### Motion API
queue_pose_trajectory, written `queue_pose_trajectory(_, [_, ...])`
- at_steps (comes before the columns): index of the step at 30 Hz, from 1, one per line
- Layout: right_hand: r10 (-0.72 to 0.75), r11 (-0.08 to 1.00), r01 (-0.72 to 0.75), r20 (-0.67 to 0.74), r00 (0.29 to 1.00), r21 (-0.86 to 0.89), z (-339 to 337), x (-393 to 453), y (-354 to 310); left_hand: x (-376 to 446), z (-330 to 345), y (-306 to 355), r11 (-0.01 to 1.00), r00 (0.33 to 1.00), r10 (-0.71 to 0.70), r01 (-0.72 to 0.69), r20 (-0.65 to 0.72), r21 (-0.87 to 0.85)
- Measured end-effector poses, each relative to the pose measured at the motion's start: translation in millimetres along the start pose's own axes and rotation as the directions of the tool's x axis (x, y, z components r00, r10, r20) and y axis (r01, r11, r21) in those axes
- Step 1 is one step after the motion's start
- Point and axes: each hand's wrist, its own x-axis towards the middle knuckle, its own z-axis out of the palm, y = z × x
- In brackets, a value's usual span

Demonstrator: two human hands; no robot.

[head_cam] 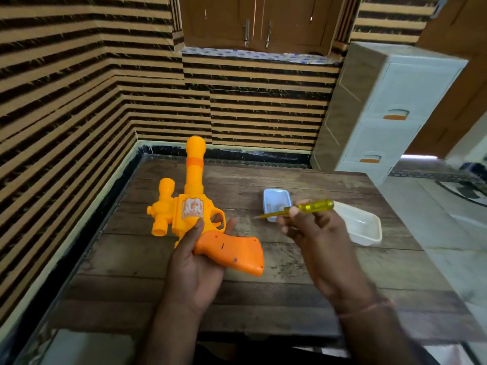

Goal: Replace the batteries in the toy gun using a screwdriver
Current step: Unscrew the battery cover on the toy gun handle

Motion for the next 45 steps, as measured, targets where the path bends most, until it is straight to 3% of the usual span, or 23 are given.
queue_pose_trajectory(4, [-0.069, 0.987, 0.073, -0.029, 0.997, 0.141, 20.4, -45.1, 24.6, -2.1, -9.1, -11.9, 0.999, 0.999, -0.024, 0.023, 0.039, 0.029])
queue_pose_trajectory(9, [-0.247, 0.96, 0.239, -0.035, 0.968, -0.148, 16.7, -56.6, 48.9, 8.1, -13.6, -17.0, 1.0, 0.998, -0.001, -0.001, 0.066, 0.031])
queue_pose_trajectory(15, [-0.321, 0.935, 0.301, -0.084, 0.943, -0.185, 13.7, -51.1, 51.5, 25.1, -3.3, -27.9, 0.997, 0.992, 0.059, -0.065, 0.11, 0.049])
queue_pose_trajectory(32, [-0.507, 0.825, 0.499, 0.04, 0.861, -0.267, 32.8, -93.0, 19.5, -18.5, 10.6, -7.0, 0.985, 0.97, 0.164, -0.172, 0.182, 0.028])
queue_pose_trajectory(37, [-0.432, 0.819, 0.428, 0.08, 0.898, -0.383, 31.2, -95.2, 19.2, -28.8, -3.1, -13.3, 0.984, 0.976, 0.179, -0.177, 0.126, -0.022])
queue_pose_trajectory(40, [-0.392, 0.759, 0.418, 0.164, 0.905, -0.499, 31.3, -89.9, 17.7, -30.2, -17.0, -13.9, 0.989, 0.984, 0.15, -0.151, 0.095, 0.0])
queue_pose_trajectory(45, [-0.226, 0.827, 0.285, 0.178, 0.958, -0.484, 38.3, -82.1, 19.8, -22.9, -21.6, -10.1, 0.992, 0.99, 0.129, -0.129, 0.059, 0.008])
